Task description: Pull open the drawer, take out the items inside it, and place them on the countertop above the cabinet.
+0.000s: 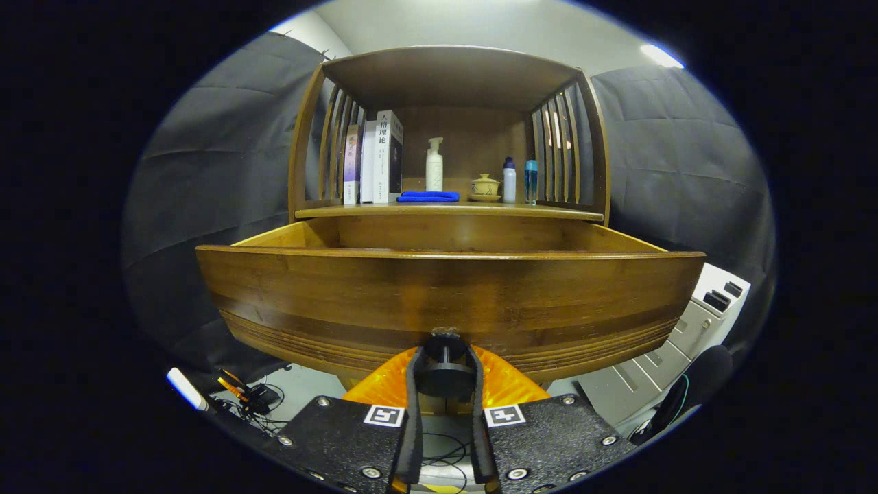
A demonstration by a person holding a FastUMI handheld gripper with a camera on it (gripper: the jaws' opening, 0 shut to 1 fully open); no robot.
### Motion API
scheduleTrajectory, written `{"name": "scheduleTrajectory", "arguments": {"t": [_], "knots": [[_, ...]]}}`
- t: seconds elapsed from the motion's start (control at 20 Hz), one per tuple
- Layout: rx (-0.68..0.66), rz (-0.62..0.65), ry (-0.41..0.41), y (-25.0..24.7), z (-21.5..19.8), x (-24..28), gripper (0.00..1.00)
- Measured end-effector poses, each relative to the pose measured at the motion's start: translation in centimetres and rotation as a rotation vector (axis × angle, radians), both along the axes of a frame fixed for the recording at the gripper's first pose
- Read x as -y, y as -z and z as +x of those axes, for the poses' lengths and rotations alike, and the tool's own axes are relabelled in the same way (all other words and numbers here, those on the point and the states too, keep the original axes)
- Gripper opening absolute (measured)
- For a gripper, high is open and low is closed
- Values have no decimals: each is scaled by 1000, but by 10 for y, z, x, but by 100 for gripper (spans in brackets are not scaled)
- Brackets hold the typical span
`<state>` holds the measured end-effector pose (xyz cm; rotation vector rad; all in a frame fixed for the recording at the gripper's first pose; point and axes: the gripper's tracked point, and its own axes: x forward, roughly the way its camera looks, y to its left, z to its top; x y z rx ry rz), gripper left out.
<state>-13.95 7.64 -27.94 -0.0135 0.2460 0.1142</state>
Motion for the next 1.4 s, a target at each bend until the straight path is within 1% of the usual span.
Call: {"name": "scheduleTrajectory", "arguments": {"t": [0.1,0.2,0.3,0.55,0.6,0.75,0.95,1.05,1.25,1.4], "knots": [[7,-2,-6,-1,0,0,29],[-2,-4,-19,-1,-1,-3,36],[-15,7,-84,-4,-9,-10,52],[73,71,-180,-53,-21,-29,95],[86,74,-193,-66,-22,-34,95],[117,19,-179,-100,-13,-31,95],[134,-58,-119,-137,10,-23,95],[134,-59,-100,-151,23,-25,95],[71,-19,-54,-160,56,-26,95],[-37,-16,-7,-144,89,-17,95]]}}
